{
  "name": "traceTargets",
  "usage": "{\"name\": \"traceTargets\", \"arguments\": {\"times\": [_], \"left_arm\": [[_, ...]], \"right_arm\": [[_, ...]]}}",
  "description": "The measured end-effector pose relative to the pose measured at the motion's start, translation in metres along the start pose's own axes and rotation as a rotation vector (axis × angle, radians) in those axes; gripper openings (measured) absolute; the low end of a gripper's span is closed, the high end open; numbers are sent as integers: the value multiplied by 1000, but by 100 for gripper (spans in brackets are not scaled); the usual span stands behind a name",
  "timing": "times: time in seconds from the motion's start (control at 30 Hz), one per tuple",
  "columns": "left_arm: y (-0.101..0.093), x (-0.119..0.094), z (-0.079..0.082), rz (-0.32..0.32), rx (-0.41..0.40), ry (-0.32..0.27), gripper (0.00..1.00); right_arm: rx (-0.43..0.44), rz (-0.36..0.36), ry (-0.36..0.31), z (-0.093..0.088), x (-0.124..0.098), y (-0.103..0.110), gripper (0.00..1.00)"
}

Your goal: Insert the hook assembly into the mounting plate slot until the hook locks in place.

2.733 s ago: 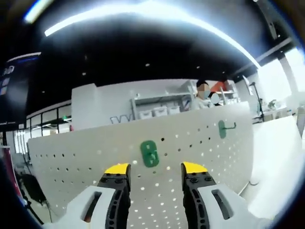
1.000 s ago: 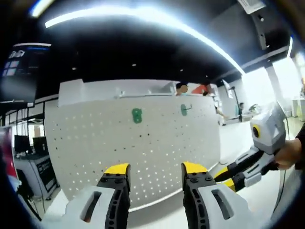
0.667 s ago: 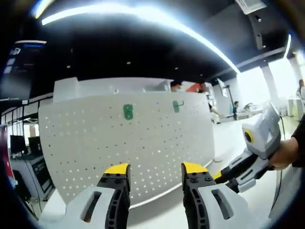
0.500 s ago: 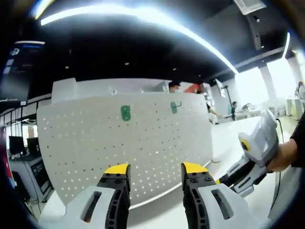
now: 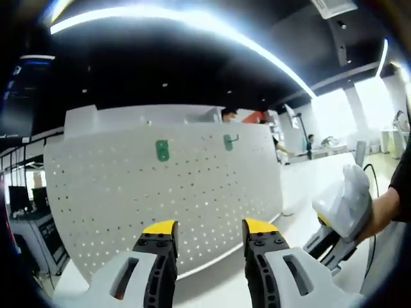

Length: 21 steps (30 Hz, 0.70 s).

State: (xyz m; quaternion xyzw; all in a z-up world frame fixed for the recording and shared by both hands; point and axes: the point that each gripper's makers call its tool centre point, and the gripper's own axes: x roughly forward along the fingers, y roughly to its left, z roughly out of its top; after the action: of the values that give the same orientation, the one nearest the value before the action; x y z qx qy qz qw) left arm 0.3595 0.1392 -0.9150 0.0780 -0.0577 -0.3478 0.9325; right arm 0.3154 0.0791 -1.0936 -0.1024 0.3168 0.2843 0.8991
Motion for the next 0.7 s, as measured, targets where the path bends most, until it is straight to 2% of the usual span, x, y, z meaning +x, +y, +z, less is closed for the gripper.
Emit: {"name": "traceTargets", "arguments": {"times": [0.43,0.7], "left_arm": [[1,1,-4,-9,-7,10,38],[-4,2,-6,-27,-4,17,36]], "right_arm": [[15,1,115,-25,5,1,16],[3,-6,134,-30,7,-2,13]]}}
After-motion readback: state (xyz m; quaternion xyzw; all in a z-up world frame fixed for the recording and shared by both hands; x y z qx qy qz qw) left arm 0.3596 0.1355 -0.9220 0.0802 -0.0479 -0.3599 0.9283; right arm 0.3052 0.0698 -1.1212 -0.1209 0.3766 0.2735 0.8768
